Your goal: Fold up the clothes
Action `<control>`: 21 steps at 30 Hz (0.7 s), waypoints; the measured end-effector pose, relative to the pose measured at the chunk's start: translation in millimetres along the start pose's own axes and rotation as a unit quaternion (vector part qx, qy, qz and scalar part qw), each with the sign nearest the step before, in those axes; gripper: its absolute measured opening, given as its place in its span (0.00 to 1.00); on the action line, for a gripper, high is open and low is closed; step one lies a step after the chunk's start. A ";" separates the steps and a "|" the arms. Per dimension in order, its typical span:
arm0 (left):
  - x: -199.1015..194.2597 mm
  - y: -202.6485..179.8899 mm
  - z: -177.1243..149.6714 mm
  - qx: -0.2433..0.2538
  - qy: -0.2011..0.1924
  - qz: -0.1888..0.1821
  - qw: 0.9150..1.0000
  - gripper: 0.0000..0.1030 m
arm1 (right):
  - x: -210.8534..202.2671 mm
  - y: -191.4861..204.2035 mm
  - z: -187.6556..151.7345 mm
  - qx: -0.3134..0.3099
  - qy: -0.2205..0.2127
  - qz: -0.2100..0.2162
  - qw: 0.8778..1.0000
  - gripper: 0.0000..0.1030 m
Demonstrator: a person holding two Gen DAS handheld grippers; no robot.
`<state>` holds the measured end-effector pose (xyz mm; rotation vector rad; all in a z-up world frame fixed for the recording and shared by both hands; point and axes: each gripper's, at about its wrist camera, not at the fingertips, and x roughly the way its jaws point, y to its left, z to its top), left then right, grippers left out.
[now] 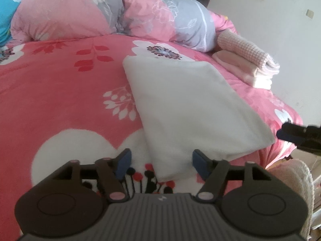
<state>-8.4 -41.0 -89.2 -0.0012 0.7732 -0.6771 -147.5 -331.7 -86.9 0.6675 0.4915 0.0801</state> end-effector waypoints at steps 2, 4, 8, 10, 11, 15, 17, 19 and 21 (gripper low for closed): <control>-7.6 -2.0 -0.7 0.004 -0.001 0.015 1.000 0.80 | -1.6 5.1 0.4 -0.005 -0.001 0.004 1.000 0.42; -14.7 -0.2 -0.9 -0.001 -0.002 0.031 1.000 0.87 | 5.2 12.5 1.5 -0.015 0.003 0.006 1.000 0.45; -27.1 9.3 -1.5 -0.030 -0.001 0.055 0.998 0.91 | 11.2 28.1 1.9 -0.041 0.010 0.008 0.999 0.60; -30.6 15.8 -1.3 -0.052 0.003 0.063 0.997 0.93 | 11.0 36.1 1.0 -0.055 0.010 0.006 0.998 0.66; -32.1 18.4 -1.2 -0.060 0.004 0.067 0.996 0.93 | 10.0 39.0 0.5 -0.059 0.009 0.006 0.998 0.71; -36.9 22.9 -0.6 -0.072 0.004 0.079 0.994 0.96 | 7.0 47.7 -1.1 -0.075 0.007 0.005 0.997 0.81; -38.5 21.7 -0.5 -0.071 0.005 0.081 0.994 0.98 | 6.9 49.6 -1.3 -0.079 0.008 0.003 0.997 0.83; -39.7 20.1 -0.2 -0.070 0.005 0.081 0.994 0.98 | 6.7 49.9 -2.0 -0.078 0.008 0.003 0.997 0.84; -40.4 17.5 0.1 -0.067 0.006 0.082 0.994 0.98 | 6.2 49.9 -2.9 -0.077 0.008 0.002 0.997 0.85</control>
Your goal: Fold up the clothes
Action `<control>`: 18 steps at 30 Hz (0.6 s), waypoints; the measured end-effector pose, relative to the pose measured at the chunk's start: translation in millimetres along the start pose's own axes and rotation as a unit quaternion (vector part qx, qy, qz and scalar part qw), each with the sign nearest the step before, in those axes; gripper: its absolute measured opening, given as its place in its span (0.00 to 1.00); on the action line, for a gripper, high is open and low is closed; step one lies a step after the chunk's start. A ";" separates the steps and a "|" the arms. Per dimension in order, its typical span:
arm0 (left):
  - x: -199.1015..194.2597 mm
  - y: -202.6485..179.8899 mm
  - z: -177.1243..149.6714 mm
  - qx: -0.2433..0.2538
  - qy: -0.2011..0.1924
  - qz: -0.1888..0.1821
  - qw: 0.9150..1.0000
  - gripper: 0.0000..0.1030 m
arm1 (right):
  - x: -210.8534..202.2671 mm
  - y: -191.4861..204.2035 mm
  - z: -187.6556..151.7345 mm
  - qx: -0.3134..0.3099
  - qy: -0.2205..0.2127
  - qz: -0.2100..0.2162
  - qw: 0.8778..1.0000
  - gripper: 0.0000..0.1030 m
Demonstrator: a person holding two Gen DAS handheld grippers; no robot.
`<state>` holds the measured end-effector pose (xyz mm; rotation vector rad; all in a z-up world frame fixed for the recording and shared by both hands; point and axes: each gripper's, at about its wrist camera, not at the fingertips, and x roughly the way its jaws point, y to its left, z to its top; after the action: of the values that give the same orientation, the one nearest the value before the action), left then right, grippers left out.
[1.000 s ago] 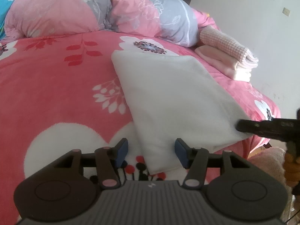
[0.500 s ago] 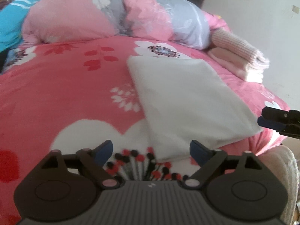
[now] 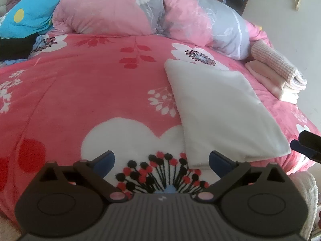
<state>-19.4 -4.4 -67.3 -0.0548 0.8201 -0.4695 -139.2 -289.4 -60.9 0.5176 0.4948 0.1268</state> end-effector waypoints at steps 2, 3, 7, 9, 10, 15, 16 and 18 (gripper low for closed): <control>-1.2 -2.7 -0.1 0.007 0.001 0.004 1.000 0.99 | -0.7 0.1 -0.6 0.001 0.000 -0.002 1.000 0.86; -1.6 -4.1 -0.3 0.010 0.001 0.007 1.000 0.99 | -1.0 0.1 -1.1 0.002 0.000 -0.002 1.000 0.86; -5.0 -9.0 -0.4 0.018 -0.003 0.020 1.000 0.99 | -2.7 0.0 -2.4 0.004 -0.002 -0.003 1.000 0.87; -6.8 -10.9 0.1 0.019 -0.007 0.029 0.999 1.00 | -3.0 -0.1 -2.9 0.006 -0.001 -0.004 1.000 0.87; -7.9 -11.8 0.5 0.019 -0.009 0.033 0.999 1.00 | -2.9 -0.2 -3.2 0.007 -0.001 -0.004 1.000 0.87; -12.6 -19.2 0.9 0.028 -0.023 0.063 0.997 1.00 | -2.9 -0.5 -4.4 0.009 0.002 -0.006 1.000 0.88; -13.2 -21.5 0.6 0.033 -0.027 0.071 0.997 1.00 | -2.9 -0.5 -4.7 0.009 0.003 -0.006 1.000 0.88; -13.8 -25.8 -0.2 0.043 -0.033 0.086 0.995 1.00 | -2.9 -0.6 -5.2 0.010 0.003 -0.006 1.000 0.88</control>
<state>-37.4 -21.6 -52.1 0.0791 0.7312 -0.3380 -144.2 -288.3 -64.0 0.5336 0.5061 0.1122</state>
